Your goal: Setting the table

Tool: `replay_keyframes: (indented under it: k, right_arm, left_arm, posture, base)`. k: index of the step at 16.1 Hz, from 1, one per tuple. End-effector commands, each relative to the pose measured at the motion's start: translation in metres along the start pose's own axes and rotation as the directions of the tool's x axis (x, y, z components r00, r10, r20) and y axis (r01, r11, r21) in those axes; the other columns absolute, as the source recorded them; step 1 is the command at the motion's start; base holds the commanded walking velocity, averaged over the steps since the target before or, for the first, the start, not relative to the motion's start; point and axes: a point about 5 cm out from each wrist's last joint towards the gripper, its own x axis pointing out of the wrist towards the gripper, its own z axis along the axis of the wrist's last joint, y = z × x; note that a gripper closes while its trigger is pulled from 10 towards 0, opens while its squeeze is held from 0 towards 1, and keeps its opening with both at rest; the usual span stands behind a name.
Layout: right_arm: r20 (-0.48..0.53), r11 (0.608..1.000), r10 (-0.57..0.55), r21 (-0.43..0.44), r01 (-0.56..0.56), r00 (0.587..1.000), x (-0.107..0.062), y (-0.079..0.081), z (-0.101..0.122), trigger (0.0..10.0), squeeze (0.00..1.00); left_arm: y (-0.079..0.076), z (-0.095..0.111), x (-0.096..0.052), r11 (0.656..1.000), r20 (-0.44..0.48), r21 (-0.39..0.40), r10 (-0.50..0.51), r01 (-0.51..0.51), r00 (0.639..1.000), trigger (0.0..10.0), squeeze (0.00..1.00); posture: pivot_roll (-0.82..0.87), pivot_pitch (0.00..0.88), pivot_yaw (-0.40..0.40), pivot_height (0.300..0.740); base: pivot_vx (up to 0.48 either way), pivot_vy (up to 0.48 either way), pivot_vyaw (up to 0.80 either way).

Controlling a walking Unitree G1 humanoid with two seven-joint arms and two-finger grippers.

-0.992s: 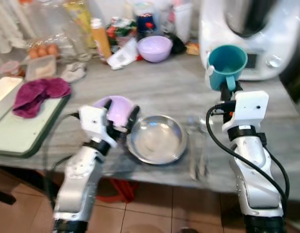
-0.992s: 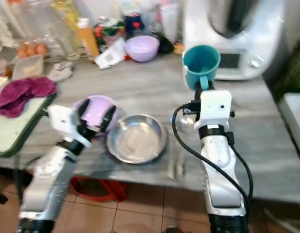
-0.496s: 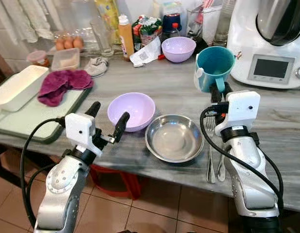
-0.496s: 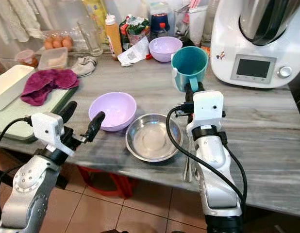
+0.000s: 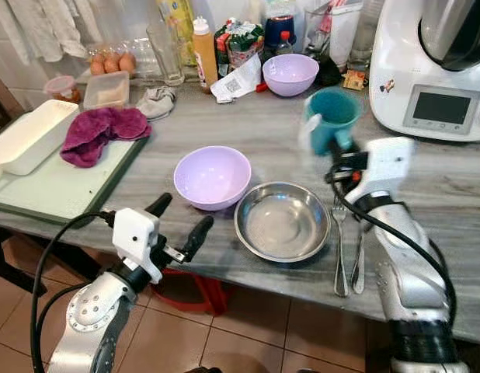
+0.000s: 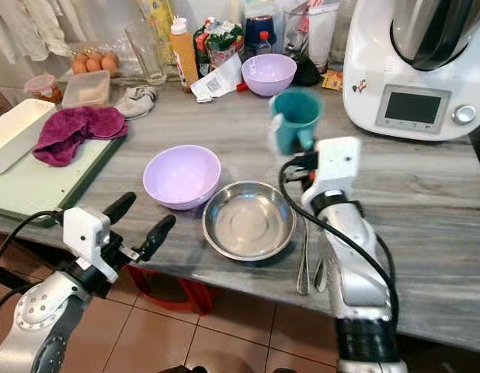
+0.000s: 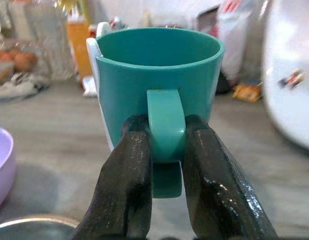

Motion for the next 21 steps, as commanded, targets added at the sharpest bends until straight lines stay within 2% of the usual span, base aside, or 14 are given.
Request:
replay_keyframes:
  k: [1,6,10,11,21]
  right_arm:
    - [-0.018,1.0,0.022,0.016,-0.021,1.0,0.002,-0.001,-0.003,10.0,0.0]
    - [-0.067,0.994,0.101,0.044,-0.098,0.993,0.002,0.002,-0.018,10.0,0.0]
    - [-0.091,0.992,0.122,0.053,-0.117,0.988,-0.001,0.004,-0.027,10.0,0.0]
    - [-0.095,0.991,0.125,0.061,-0.12,0.988,-0.002,0.004,-0.029,10.0,1.0]
    - [-0.068,0.993,0.111,0.034,-0.109,0.992,-0.005,0.004,-0.026,10.0,1.0]
  left_arm:
    - [0.002,-0.002,-0.005,1.0,-0.019,0.01,-0.001,0.002,1.0,10.0,0.0]
    - [0.003,-0.007,-0.007,1.0,-0.033,0.004,-0.023,0.023,0.999,10.0,0.0]
    - [0.004,-0.015,-0.009,0.999,-0.048,-0.007,-0.036,0.036,0.998,10.0,0.0]
    - [0.004,-0.019,-0.01,0.999,-0.055,-0.013,-0.04,0.04,0.998,10.0,0.0]
    - [0.004,-0.023,-0.009,0.999,-0.048,-0.017,-0.043,0.042,0.998,10.0,0.0]
  posture:
    - [-0.13,0.165,0.079,0.74]
    - [-0.13,0.17,0.083,0.74]
    - [-0.13,0.169,0.083,0.74]
    - [-0.13,0.169,0.082,0.74]
    - [-0.14,0.164,0.085,0.74]
  base:
    - [0.0,0.0,0.0]
    - [0.0,0.0,0.0]
    - [0.0,0.0,0.0]
    - [0.0,0.0,0.0]
    - [0.0,0.0,0.0]
